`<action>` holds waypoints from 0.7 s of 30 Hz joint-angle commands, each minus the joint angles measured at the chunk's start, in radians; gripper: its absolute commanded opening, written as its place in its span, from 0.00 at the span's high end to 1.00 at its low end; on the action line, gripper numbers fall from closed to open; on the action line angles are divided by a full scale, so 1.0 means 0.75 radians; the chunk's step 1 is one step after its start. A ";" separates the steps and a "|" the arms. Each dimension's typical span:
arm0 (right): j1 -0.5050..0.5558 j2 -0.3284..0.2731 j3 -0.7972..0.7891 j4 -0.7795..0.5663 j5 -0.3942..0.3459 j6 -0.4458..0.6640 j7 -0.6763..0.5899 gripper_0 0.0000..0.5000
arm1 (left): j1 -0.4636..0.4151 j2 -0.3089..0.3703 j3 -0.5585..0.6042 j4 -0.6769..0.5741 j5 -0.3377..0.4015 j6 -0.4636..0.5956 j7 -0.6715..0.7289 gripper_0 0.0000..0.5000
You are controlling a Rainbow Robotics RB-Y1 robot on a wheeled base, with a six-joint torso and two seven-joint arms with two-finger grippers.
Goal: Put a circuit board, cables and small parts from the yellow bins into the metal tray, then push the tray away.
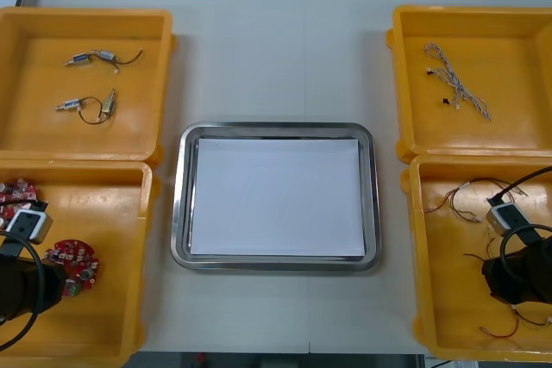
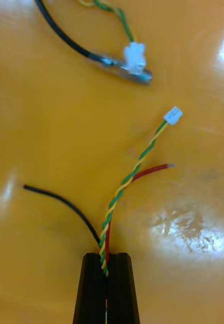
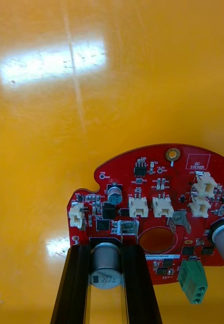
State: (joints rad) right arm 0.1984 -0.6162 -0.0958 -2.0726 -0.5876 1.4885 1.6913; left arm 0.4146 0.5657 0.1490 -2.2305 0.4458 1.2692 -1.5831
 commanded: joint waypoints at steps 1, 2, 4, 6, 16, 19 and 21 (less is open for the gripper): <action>0.022 0.018 -0.087 -0.116 -0.035 0.093 0.029 1.00 | -0.062 -0.026 0.069 0.033 0.003 0.026 -0.162 1.00; 0.018 0.018 -0.103 -0.135 -0.045 0.120 0.027 1.00 | -0.080 -0.026 0.073 0.059 0.009 0.028 -0.168 1.00; 0.012 0.018 -0.124 -0.149 -0.057 0.143 0.023 1.00 | -0.099 -0.024 0.082 0.086 0.017 0.024 -0.176 1.00; -0.005 0.018 -0.148 -0.153 -0.082 0.173 0.021 1.00 | -0.117 -0.024 0.088 0.113 0.025 0.026 -0.184 1.00; -0.119 0.016 -0.238 -0.151 -0.157 0.306 0.019 1.00 | -0.168 0.002 0.174 0.178 0.203 0.103 -0.278 1.00; -0.154 0.018 -0.240 -0.151 -0.145 0.316 0.011 1.00 | -0.168 0.011 0.180 0.178 0.222 0.112 -0.284 1.00; -0.177 0.018 -0.240 -0.145 -0.139 0.325 0.007 1.00 | -0.166 0.013 0.184 0.178 0.226 0.114 -0.284 1.00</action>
State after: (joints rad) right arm 0.1090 -0.6159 -0.2479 -2.1572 -0.6972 1.7177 1.6913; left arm 0.3045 0.5638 0.2593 -2.0933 0.6021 1.3438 -1.6624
